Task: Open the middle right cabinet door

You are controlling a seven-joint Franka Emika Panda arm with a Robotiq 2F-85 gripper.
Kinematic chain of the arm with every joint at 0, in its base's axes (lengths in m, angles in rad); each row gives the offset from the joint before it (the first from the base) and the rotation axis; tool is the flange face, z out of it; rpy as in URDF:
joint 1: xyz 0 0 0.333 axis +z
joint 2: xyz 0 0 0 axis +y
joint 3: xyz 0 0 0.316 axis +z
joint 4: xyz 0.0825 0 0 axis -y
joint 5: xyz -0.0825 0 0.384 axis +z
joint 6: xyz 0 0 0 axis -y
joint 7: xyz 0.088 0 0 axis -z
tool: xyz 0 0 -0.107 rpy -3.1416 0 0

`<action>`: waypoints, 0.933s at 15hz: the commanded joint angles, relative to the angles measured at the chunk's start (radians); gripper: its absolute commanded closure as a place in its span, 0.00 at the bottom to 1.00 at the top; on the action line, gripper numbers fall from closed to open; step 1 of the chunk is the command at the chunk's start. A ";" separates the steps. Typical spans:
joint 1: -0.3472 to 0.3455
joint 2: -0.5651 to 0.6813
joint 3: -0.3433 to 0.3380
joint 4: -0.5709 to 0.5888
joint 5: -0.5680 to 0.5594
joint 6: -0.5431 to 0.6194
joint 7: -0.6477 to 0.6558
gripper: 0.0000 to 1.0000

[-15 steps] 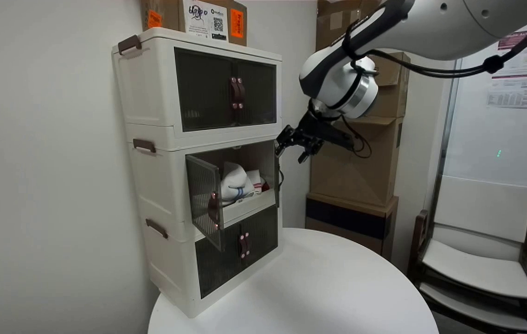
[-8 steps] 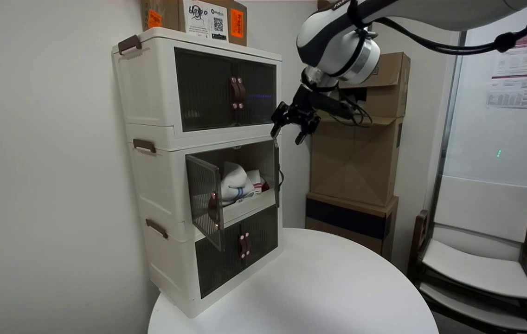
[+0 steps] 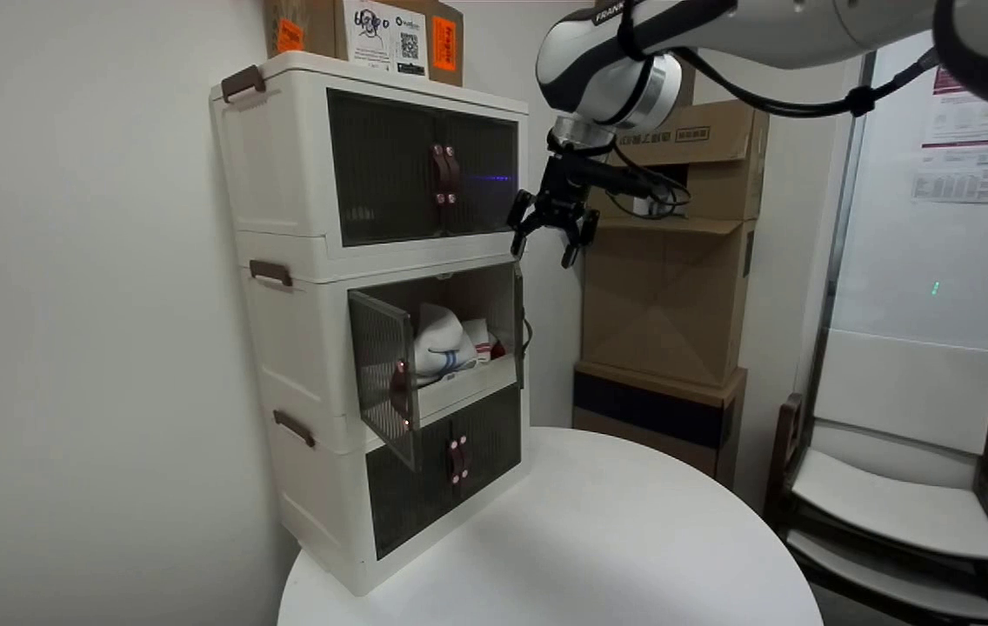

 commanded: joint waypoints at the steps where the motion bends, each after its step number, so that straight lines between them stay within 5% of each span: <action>1: 0.014 0.137 -0.007 0.219 -0.032 -0.132 0.083 0.00; 7: 0.037 0.285 -0.014 0.415 -0.092 -0.233 0.216 0.00; 14: 0.030 0.351 -0.023 0.469 -0.128 -0.287 0.297 0.00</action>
